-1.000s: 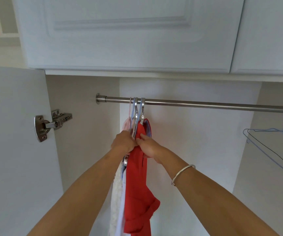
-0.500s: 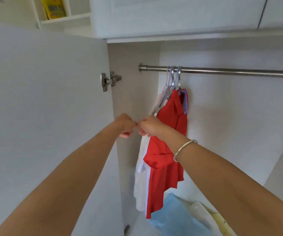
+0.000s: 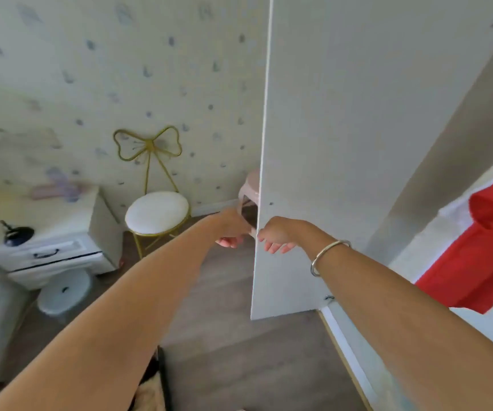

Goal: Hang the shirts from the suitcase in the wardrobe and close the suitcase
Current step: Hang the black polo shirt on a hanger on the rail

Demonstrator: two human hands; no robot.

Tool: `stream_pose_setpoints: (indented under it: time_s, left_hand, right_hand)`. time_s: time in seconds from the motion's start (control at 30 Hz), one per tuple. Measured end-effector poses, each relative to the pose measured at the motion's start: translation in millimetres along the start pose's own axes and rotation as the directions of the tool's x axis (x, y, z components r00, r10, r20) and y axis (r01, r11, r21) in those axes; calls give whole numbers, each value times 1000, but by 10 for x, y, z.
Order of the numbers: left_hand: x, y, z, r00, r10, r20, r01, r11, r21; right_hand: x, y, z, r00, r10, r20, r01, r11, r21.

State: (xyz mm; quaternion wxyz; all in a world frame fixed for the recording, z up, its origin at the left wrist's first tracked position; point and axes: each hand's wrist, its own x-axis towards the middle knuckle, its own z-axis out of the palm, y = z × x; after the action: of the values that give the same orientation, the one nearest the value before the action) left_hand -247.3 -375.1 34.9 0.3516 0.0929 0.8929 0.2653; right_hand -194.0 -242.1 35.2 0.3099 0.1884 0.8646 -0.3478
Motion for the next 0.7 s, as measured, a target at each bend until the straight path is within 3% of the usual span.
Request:
stream_pose_setpoints:
  time_s: [0.33,0.53,0.7]
  left_hand:
    - [-677,-2774,-479,922,-379,-82,350,904,-245]
    - [-994,-4165,-534,785,-598,-161,442,722,-532]
    - [-889,-5107,-198,702,-699,-139,502,623,-600]
  right_hand:
    - [660,-1448,2183,940,-144,309,208,961,-185]
    - [1046,-2028,3524,874,-183,450,341,891,-300]
    - [1483,-2007,4422,839,-195,508,398,857,-328]
